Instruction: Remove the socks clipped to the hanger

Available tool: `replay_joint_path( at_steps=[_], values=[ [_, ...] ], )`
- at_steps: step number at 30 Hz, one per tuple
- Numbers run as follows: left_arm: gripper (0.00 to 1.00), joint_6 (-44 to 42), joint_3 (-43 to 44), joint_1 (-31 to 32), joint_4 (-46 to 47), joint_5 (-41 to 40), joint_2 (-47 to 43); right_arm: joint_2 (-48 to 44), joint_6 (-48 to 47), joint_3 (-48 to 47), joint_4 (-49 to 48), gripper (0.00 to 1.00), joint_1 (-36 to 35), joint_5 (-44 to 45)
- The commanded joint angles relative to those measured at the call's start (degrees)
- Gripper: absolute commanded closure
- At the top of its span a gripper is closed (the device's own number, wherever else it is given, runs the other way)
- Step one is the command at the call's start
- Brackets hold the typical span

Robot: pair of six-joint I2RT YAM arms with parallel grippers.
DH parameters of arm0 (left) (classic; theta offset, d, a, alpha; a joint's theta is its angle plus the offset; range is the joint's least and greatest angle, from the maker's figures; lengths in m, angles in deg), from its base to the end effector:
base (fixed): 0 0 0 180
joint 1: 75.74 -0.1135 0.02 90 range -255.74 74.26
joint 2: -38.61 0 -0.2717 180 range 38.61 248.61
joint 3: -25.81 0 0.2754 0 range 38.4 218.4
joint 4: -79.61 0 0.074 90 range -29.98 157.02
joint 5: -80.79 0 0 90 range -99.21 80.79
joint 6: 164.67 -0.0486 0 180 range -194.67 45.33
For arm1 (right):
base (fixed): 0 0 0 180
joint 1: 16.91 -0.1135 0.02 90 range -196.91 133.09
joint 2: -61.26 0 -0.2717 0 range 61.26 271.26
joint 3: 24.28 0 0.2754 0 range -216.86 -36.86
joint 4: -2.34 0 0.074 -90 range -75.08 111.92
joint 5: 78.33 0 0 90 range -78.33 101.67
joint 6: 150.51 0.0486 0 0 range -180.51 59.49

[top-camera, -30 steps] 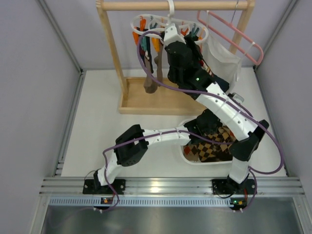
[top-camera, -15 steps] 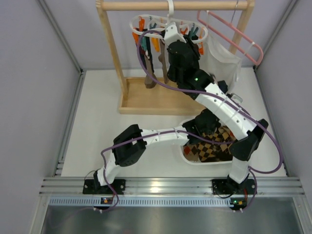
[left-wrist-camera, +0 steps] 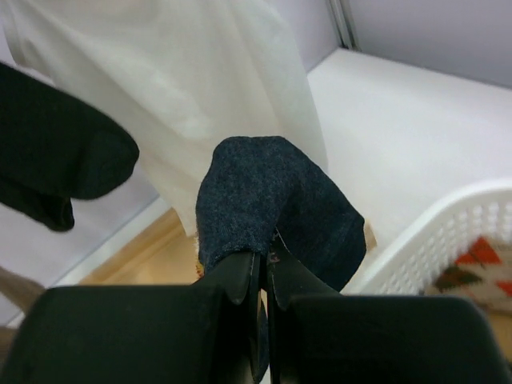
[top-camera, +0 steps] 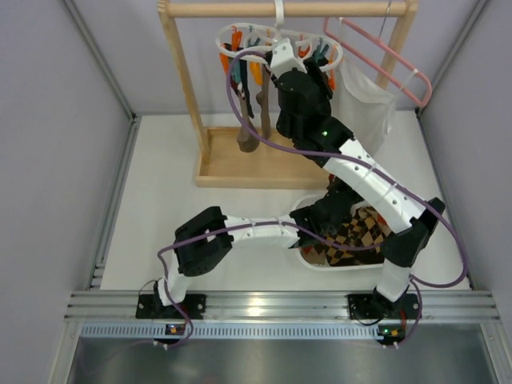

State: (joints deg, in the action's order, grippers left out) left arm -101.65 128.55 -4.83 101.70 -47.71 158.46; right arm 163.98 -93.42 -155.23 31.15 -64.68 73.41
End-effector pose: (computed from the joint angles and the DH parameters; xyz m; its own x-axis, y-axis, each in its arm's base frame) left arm 0.2019 -0.4910 0.2779 0.2688 0.3089 -0.9123 0.4654 0.7876 0.4038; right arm 0.3136 0.2818 0.5078 -0.1369 -0.5335 -0.8346 0.1990 0.8106 -0.5508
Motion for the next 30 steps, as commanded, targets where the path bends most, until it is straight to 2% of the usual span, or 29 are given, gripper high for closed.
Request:
replay_joint_path(
  at_steps=[1,7,10,11,13,17,25,30],
  values=[
    [1.00,7.98,-6.90,0.28,1.45,2.72,-11.98,-6.03,5.29,1.81,1.35,0.47,-1.18,-2.14],
    [1.00,16.43,-18.59,0.28,-1.18,4.22,-22.53,-11.66,12.15,5.34,6.26,0.39,-2.33,-6.36],
    [1.00,20.82,-22.90,0.28,-4.08,6.32,-26.50,-14.12,17.77,5.16,14.16,0.29,-2.68,-12.15],
    [1.00,21.87,-23.78,0.28,-5.92,8.25,-28.86,-15.60,18.92,5.60,15.83,0.21,-2.68,-14.69],
    [1.00,24.95,-26.86,0.28,-7.51,10.10,-31.07,-17.02,22.26,6.30,20.48,0.16,-2.68,-17.16],
    [1.00,29.17,-30.99,0.36,-11.55,12.83,-35.56,-23.68,26.57,11.64,23.85,0.01,-2.68,-26.72],
    [1.00,35.68,-36.89,0.36,-15.42,21.60,-43.12,-36.60,31.40,21.85,24.81,0.00,-2.68,-31.94],
    [1.00,38.05,-36.19,0.45,-17.36,26.63,-41.29,-43.82,34.29,29.94,24.47,0.01,-2.68,-32.29]
  ],
)
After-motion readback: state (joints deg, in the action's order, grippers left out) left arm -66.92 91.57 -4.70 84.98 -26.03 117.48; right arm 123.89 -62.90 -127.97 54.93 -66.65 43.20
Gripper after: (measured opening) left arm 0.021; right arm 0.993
